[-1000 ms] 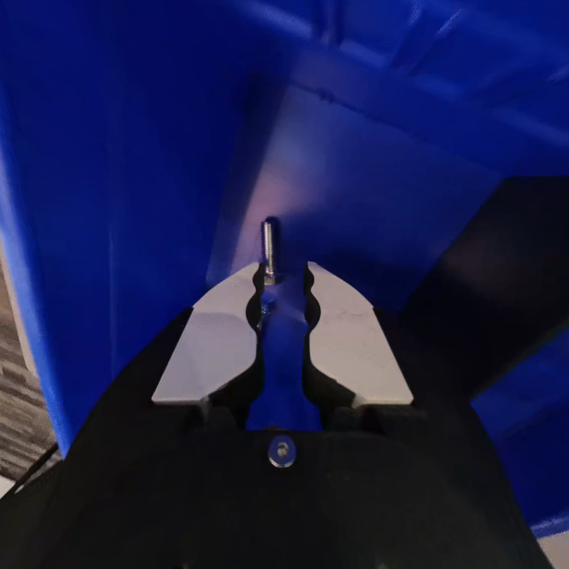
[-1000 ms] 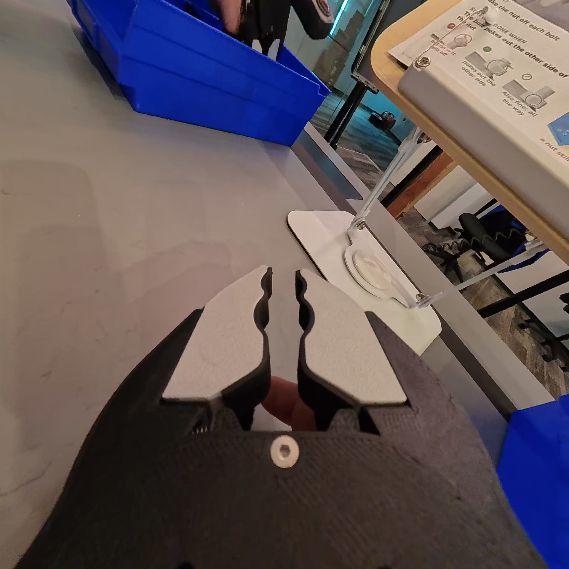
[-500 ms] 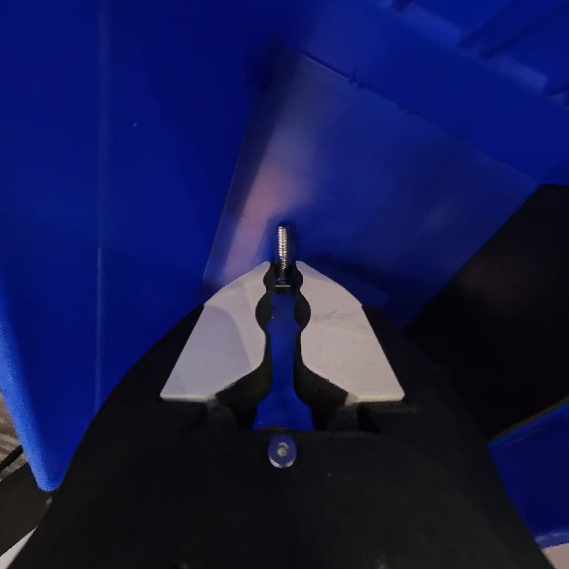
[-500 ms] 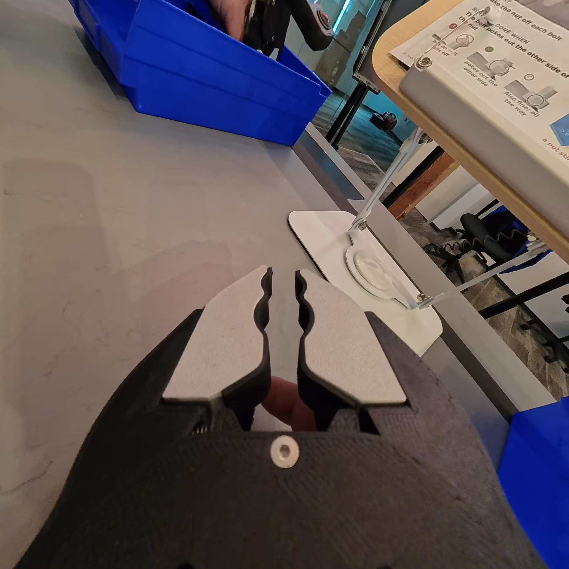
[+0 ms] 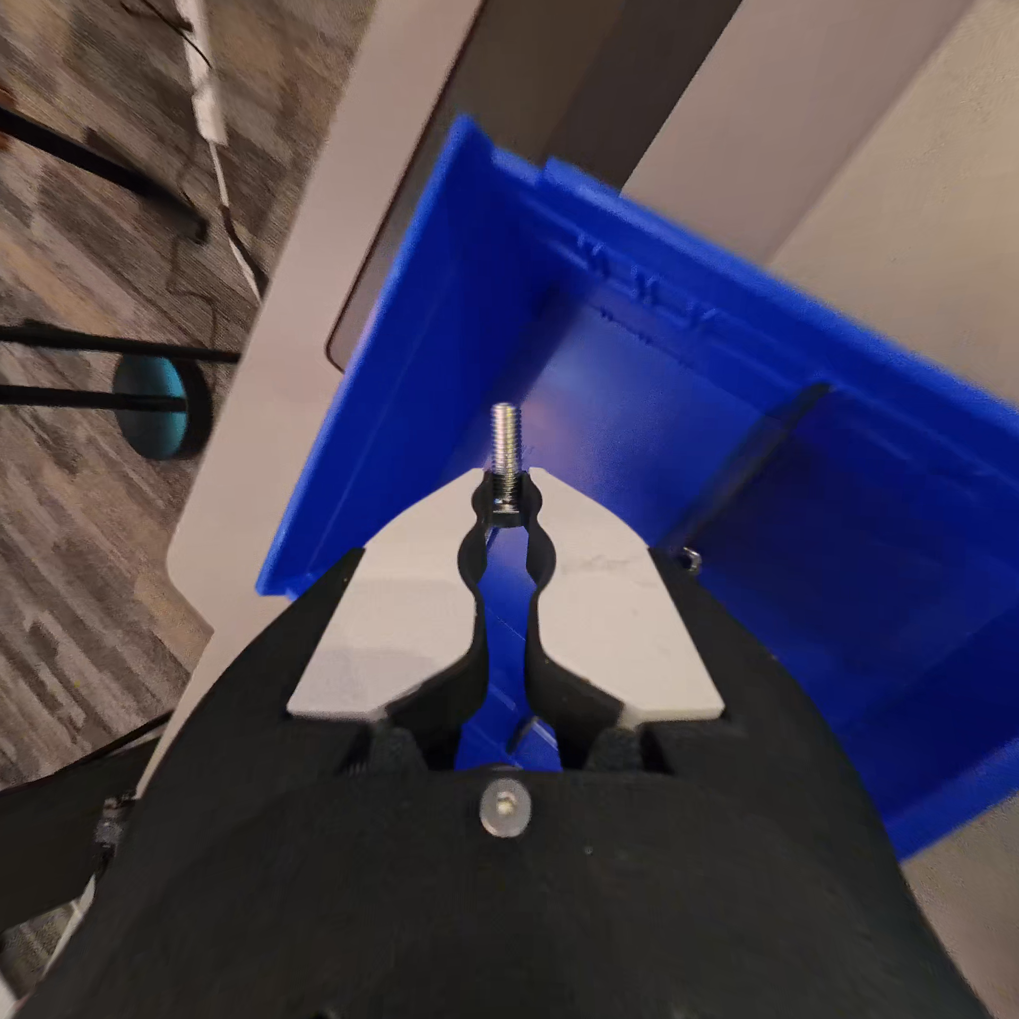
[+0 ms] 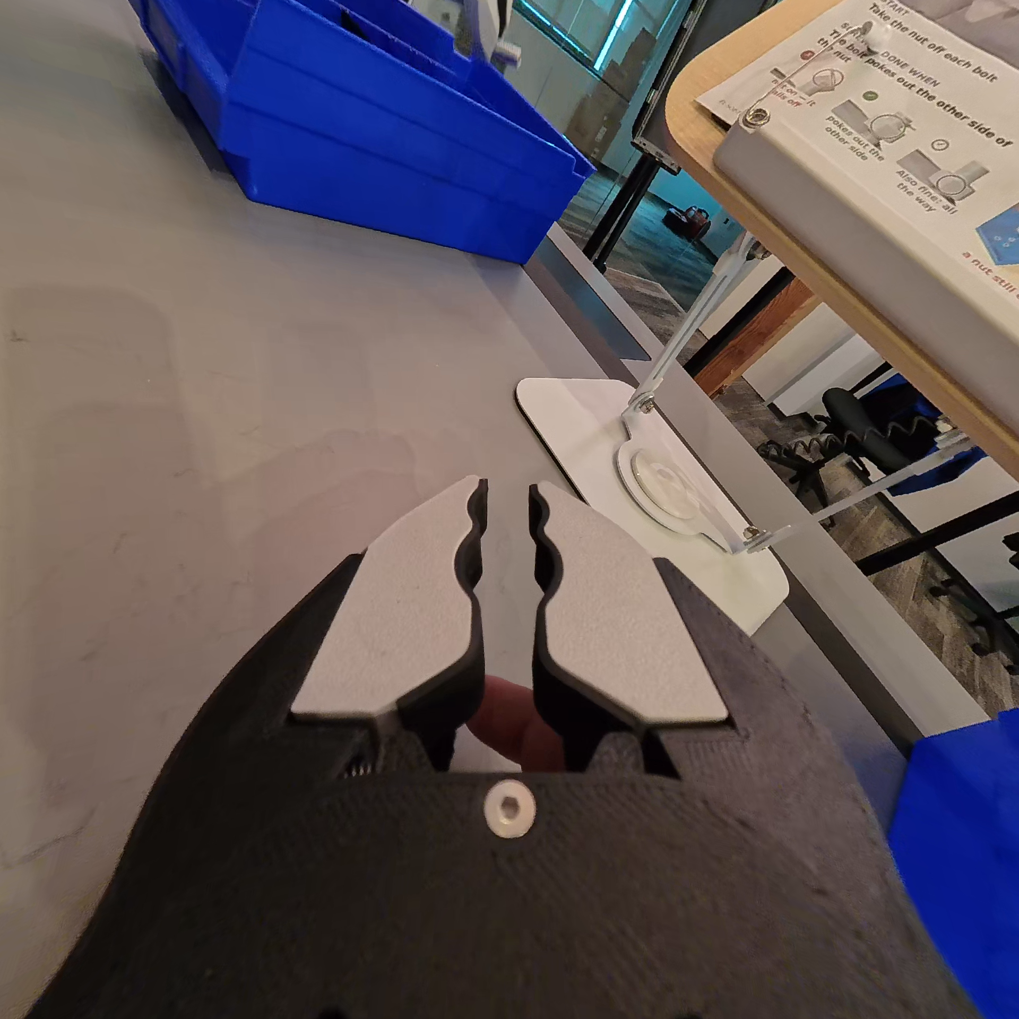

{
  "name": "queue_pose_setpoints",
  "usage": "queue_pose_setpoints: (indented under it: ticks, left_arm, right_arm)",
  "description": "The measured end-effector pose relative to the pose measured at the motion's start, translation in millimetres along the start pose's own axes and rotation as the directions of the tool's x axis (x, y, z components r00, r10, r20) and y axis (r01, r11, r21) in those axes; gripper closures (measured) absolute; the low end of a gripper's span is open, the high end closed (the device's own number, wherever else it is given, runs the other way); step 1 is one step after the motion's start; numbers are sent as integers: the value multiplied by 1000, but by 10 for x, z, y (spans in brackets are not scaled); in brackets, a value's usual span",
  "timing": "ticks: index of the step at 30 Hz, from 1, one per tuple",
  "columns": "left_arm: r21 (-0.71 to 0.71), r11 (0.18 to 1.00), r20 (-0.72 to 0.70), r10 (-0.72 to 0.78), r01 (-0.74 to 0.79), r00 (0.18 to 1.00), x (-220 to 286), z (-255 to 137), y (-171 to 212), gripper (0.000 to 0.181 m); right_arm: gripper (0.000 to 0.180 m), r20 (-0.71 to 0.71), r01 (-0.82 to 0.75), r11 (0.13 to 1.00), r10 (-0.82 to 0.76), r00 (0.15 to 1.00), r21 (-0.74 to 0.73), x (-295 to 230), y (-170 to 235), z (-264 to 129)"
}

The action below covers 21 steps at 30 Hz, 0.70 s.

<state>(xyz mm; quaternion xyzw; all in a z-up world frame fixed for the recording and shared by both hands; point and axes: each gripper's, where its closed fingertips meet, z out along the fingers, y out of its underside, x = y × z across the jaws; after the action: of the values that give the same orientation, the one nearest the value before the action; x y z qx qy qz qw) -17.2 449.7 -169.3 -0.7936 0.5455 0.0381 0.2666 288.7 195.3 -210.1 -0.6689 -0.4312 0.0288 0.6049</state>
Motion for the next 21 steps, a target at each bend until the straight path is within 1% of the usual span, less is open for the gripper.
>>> queue_pose_setpoints:
  ticks: [3,5,10,15,17,20,21]
  left_arm:
    - [109,994,26,-10,7,1000,135,-443,-188,172]
    - [173,985,13,5,-7,1000,334,-702,-318,172]
    - [299,953,15,51,-54,999,915,-1135,-624,172]
    - [488,873,-58,52,-18,997,1492,-1332,-952,172]
    - [556,830,-116,26,44,993,1668,-1350,-1047,172]
    - [614,781,-204,11,119,979,1922,-1318,-1137,172]
    - [608,782,-236,16,135,972,2024,-1273,-1153,172]
  right_arm:
    - [166,1,0,1000,0,1000,1,5,6,-11]
    - [166,0,1,1000,-1,1000,2,9,9,-19]
    - [166,-3,-3,1000,3,1000,3,22,14,-32]
    - [166,-5,-10,1000,10,1000,7,33,10,-35]
    - [166,-5,-8,1000,8,1000,6,31,10,-36]
    - [166,-3,-6,1000,6,1000,5,26,12,-36]
    - [166,-2,-6,1000,6,1000,4,25,12,-36]
